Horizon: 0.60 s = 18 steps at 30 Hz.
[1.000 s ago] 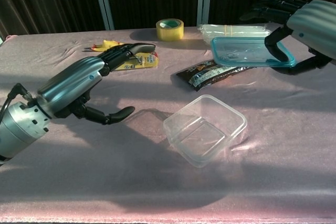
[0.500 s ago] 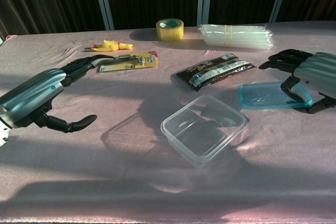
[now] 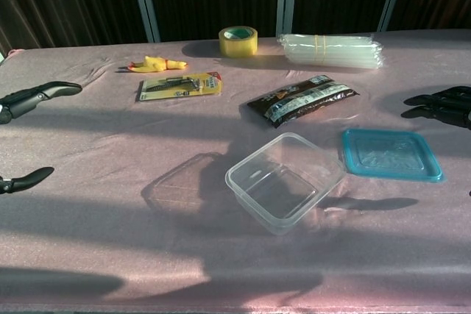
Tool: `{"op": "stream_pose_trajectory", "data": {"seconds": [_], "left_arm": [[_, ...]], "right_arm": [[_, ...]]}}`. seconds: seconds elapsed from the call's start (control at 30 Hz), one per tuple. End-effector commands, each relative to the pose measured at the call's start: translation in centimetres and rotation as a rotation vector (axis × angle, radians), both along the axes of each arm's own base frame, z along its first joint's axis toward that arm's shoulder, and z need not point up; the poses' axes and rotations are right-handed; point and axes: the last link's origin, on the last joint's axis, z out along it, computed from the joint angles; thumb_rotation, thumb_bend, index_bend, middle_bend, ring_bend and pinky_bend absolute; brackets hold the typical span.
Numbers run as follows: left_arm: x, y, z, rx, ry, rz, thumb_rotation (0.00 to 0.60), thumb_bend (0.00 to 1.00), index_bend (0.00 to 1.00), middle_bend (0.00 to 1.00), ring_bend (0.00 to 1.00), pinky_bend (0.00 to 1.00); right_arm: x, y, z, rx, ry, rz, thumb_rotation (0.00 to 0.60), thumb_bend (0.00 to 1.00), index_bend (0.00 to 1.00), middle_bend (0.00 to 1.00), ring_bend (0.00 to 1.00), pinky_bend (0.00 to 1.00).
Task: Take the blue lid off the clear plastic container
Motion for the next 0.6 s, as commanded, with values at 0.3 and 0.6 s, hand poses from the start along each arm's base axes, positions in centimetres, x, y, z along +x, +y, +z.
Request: {"op": "stream_pose_trajectory", "data": {"seconds": [0.3, 0.6], "left_arm": [[-4.2, -7.5, 7.9, 0.261, 0.265, 0.344, 0.6, 0.35, 0.0, 0.0, 0.0, 0.0], [-4.0, -8.1, 8.2, 0.266, 0.238, 0.321, 0.6, 0.35, 0.0, 0.0, 0.0, 0.0]], "right_arm": [[-2.1, 11.0, 10.7, -0.395, -0.11, -0.359, 0.6, 0.14, 0.0, 0.0, 0.0, 0.0], [-0.8, 13.2, 11.8, -0.438, -0.163, -0.289, 0.6, 0.14, 0.0, 0.0, 0.0, 0.0]]}}
